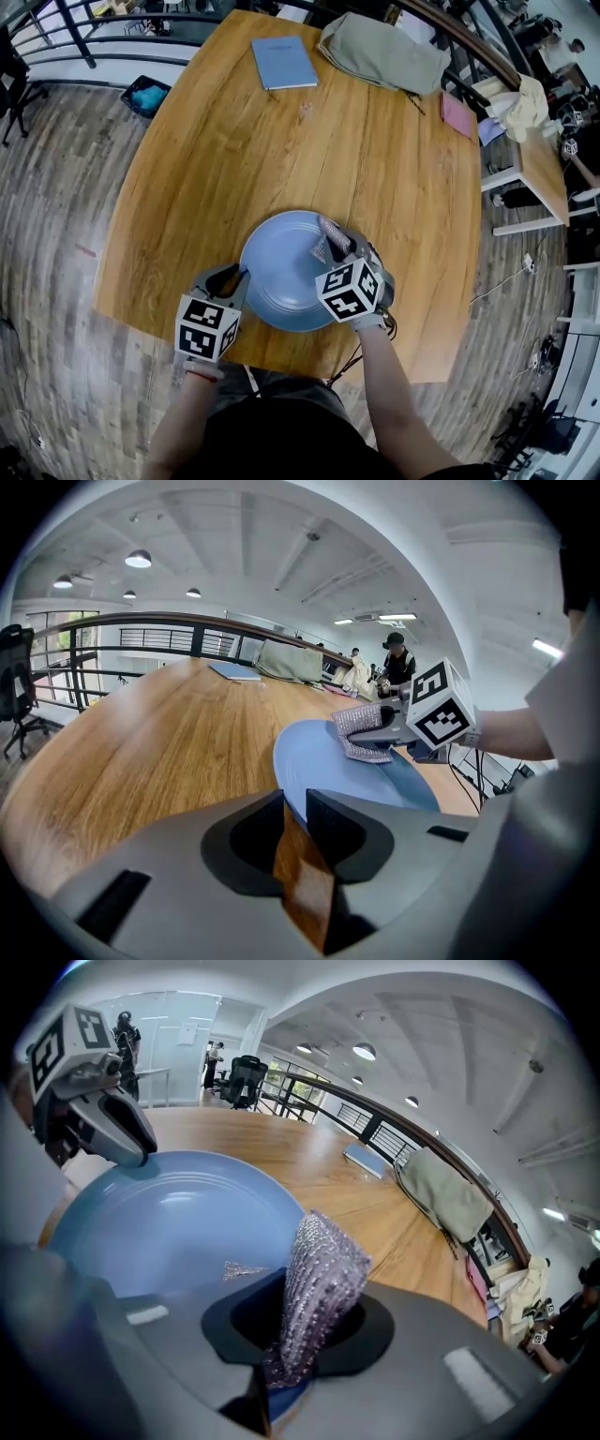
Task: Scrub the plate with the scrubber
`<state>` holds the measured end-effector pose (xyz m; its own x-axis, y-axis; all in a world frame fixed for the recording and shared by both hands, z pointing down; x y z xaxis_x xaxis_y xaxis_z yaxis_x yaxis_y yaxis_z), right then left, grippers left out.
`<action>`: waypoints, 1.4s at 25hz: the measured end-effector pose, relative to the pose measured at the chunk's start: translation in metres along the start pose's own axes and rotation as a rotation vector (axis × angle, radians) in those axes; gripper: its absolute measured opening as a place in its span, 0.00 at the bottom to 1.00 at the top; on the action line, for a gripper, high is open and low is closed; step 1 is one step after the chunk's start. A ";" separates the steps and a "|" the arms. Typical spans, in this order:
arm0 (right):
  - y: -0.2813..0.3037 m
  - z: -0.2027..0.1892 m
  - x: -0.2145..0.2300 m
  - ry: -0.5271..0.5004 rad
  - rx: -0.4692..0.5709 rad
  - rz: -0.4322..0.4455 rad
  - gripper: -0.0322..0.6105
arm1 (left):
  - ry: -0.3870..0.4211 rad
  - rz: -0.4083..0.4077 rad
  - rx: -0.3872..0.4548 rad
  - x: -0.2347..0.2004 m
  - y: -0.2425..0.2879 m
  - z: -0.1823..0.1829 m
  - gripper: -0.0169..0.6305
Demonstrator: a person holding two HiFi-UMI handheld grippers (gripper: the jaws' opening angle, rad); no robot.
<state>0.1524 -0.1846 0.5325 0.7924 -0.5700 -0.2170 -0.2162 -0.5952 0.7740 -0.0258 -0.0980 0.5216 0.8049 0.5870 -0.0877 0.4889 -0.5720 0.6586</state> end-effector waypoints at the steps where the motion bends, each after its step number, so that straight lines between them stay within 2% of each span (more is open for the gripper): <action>1: -0.003 -0.004 0.001 0.008 -0.014 -0.003 0.16 | 0.000 0.000 0.000 0.000 0.000 0.000 0.14; 12: -0.032 -0.043 -0.006 0.108 -0.116 0.009 0.16 | 0.002 -0.013 -0.004 0.000 0.002 0.001 0.14; 17: -0.042 -0.051 -0.025 0.114 -0.159 0.039 0.16 | 0.002 -0.022 -0.006 0.000 0.001 0.000 0.14; 23: -0.052 -0.050 -0.057 0.131 -0.172 0.125 0.16 | 0.000 -0.034 -0.004 0.000 0.001 0.001 0.14; 30: -0.053 -0.037 -0.104 0.097 -0.156 0.239 0.16 | 0.002 -0.044 -0.002 0.000 0.001 0.001 0.14; 35: -0.045 -0.021 -0.123 0.069 -0.118 0.284 0.16 | 0.002 -0.049 -0.002 0.001 0.001 0.001 0.14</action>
<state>0.0765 -0.0764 0.5369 0.7475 -0.6619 0.0558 -0.3702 -0.3454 0.8623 -0.0238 -0.0989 0.5213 0.7791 0.6156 -0.1182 0.5272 -0.5416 0.6548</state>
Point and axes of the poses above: the fingertips, and each gripper's own axes: y forward along the fingers, x to its right, z out of its top, the point moved 1 cm from there along -y, backward along the fingers, and after that the axes turned 14 degrees about y, right-handed, at the moved point
